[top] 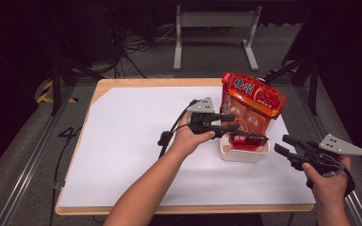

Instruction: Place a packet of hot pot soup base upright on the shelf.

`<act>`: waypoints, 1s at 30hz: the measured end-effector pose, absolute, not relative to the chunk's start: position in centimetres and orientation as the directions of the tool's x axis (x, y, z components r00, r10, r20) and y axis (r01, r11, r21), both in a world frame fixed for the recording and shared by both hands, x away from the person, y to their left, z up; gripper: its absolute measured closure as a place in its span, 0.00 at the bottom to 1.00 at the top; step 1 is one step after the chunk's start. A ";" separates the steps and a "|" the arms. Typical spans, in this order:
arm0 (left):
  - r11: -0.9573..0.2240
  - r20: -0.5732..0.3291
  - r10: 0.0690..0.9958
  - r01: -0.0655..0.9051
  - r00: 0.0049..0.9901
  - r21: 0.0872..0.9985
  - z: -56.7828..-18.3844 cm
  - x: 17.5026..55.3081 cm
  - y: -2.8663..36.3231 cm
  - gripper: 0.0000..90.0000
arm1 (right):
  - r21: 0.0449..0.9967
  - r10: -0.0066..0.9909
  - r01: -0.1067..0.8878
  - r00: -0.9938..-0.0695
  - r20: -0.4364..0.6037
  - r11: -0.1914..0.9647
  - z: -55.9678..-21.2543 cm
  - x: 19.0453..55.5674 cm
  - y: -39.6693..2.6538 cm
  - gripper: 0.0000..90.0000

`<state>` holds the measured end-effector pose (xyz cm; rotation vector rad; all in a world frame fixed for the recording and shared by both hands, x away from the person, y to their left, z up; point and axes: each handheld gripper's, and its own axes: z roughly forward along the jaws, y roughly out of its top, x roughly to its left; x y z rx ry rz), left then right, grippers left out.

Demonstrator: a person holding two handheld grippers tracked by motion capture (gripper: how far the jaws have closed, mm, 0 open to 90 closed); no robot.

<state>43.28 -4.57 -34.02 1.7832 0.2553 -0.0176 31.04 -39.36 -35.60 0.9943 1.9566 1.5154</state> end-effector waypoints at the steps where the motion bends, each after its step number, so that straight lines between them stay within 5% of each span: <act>1: -0.206 -0.143 0.173 0.178 0.975 0.962 -33.9 43.2 -4.2 0.58 | 0.958 0.774 0.255 -0.630 0.065 0.127 -35.5 31.3 -39.3 0.52; 30: -0.240 -0.072 0.406 0.182 0.911 0.954 -32.9 39.6 7.6 0.35 | 0.952 0.746 0.264 -0.663 0.064 0.152 -35.7 33.3 -37.7 0.48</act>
